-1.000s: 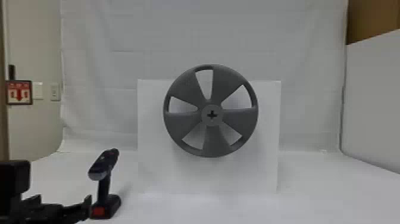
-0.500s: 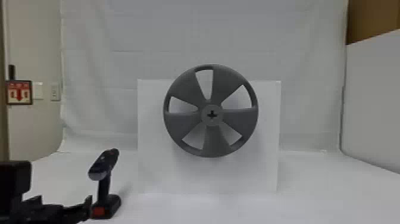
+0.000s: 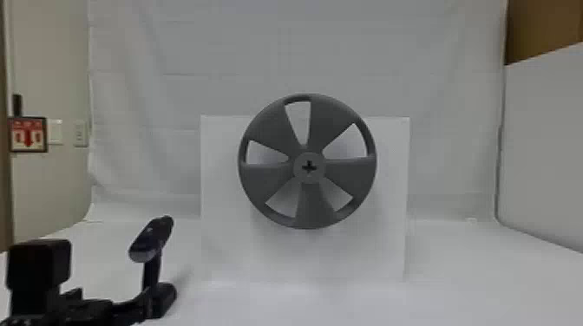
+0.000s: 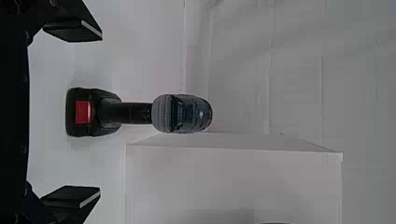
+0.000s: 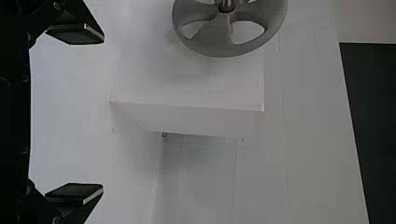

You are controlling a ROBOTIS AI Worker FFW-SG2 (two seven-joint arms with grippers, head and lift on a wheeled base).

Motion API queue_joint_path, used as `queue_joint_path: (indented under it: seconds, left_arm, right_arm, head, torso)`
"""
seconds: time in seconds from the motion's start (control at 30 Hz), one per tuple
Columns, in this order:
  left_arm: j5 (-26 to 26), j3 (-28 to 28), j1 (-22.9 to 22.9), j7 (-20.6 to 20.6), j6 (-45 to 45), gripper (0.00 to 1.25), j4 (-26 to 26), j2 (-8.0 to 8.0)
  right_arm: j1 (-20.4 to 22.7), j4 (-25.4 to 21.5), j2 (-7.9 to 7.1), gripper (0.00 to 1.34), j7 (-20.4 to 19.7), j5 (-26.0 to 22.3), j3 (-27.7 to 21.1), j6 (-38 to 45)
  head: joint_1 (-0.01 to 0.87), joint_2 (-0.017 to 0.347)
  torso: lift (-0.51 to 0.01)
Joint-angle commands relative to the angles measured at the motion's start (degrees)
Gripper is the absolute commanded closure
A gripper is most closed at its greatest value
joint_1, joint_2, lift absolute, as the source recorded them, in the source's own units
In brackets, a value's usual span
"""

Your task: Grasp the drill and bring into the middle of wheel

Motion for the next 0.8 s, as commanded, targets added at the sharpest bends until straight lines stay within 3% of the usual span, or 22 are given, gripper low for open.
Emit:
queue_joint_path:
  seconds: [0.0,0.77]
  left_arm:
    - [0.01,-0.18,-1.05,0.0,-1.46,0.12,2.69,-0.41]
    - [-0.08,-4.31,-9.05,0.0,-12.54,0.12,19.3,-0.33]
  right_arm:
    - [0.04,0.02,-0.03,0.17,0.0,0.1,0.2,0.09]
    - [-0.05,0.02,-0.03,0.17,0.0,0.63,1.35,0.26]
  head:
    - [0.054,0.031]
    - [0.054,0.031]
  torso:
    - [-0.403]
    - [-0.403]
